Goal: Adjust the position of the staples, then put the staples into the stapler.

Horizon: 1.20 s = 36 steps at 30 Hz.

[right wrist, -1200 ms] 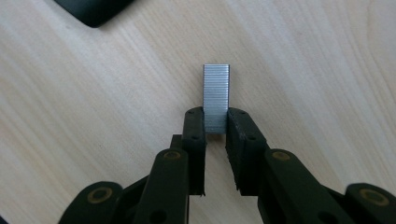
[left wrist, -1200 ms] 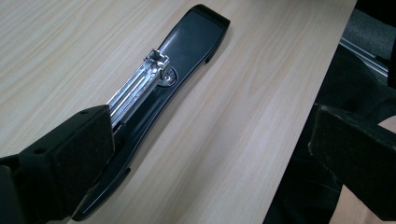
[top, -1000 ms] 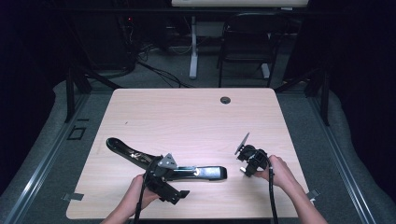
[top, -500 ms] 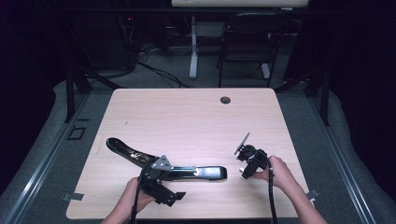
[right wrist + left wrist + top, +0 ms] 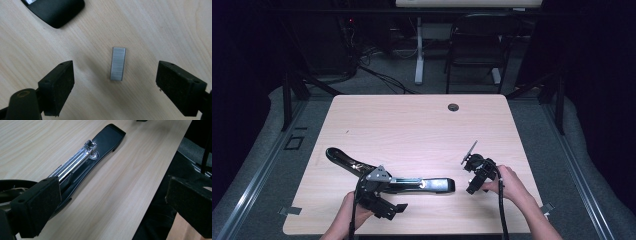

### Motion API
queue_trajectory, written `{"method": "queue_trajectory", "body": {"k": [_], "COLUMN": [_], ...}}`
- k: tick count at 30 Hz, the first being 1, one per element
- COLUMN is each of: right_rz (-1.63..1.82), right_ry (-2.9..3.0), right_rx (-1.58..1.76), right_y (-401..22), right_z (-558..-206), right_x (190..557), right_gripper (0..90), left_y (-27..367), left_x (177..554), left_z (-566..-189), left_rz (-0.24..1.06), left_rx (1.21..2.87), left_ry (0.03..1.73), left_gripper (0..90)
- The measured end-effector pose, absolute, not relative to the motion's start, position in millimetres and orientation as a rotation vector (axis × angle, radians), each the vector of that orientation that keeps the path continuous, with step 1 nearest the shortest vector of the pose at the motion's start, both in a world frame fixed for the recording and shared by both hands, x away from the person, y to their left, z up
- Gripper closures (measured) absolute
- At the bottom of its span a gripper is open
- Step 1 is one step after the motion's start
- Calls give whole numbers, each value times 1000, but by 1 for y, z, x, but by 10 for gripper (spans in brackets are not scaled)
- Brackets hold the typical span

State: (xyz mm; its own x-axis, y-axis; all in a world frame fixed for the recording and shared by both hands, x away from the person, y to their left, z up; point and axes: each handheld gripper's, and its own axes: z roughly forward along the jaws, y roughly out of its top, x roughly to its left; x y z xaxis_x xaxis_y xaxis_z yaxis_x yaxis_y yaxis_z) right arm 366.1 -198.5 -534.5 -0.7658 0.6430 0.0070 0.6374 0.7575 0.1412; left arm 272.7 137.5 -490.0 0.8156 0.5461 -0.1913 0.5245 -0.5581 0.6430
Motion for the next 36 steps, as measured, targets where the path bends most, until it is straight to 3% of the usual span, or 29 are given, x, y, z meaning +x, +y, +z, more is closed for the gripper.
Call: {"method": "queue_trajectory", "body": {"k": [15,21,28,36], "right_rz": [202,230,232,190], "right_ry": [2838,2845,2907,2923], "right_rx": [1011,983,951,960], "right_y": [-196,-195,-193,-193], "right_z": [-528,-526,-527,-530], "right_x": [371,372,374,377], "right_gripper": [163,293,513,628], "left_y": [140,140,139,136], "left_x": [267,268,270,270], "left_z": [-494,-495,-496,-497], "left_rz": [17,20,27,27], "left_rx": [2293,2303,2312,2327], "left_ry": [787,784,776,768], "left_gripper": [1,1,1,1]}}
